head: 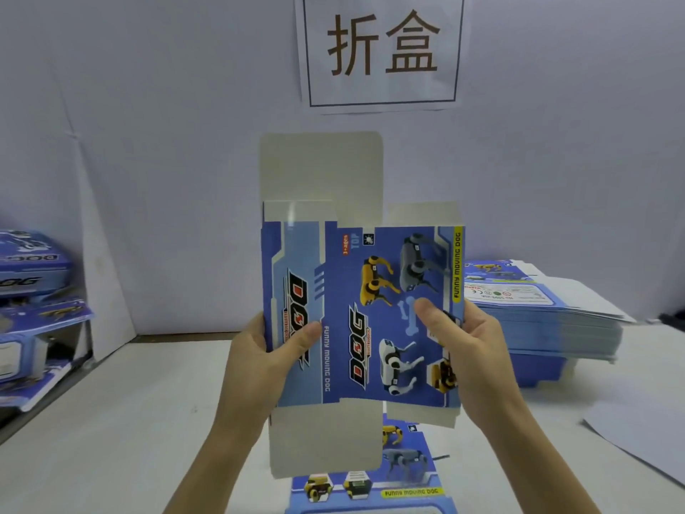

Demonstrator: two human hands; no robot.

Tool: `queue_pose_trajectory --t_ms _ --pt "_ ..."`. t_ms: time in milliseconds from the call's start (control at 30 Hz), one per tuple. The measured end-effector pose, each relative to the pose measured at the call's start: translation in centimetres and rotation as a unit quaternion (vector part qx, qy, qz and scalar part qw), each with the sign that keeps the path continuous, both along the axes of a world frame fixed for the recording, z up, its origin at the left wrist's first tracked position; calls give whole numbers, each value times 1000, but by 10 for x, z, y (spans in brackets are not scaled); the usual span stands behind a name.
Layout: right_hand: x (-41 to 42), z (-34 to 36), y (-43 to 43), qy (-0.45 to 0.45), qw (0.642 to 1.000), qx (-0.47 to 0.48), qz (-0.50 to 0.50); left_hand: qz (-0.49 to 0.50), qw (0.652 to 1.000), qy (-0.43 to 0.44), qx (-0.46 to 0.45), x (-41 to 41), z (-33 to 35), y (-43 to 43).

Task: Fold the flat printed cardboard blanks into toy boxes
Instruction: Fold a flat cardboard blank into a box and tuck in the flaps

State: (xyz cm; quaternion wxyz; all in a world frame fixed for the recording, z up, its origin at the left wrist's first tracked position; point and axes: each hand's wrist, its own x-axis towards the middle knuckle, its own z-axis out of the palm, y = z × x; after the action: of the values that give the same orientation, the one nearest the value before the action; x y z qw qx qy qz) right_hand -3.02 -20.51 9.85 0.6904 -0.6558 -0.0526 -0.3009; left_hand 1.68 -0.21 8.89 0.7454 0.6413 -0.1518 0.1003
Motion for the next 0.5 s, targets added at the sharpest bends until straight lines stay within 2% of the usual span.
queue_pose_trajectory --t_ms 200,367,500 --pt "-3 2 3 -58 998 2 -4 -19 999 -6 -25 -2 -2 -4" --pt "-4 2 6 -67 998 6 -17 -21 999 -16 -46 -1 -4 -5" --pt "-3 -4 13 -90 994 -6 -58 -6 999 -34 -25 -1 -7 -11"
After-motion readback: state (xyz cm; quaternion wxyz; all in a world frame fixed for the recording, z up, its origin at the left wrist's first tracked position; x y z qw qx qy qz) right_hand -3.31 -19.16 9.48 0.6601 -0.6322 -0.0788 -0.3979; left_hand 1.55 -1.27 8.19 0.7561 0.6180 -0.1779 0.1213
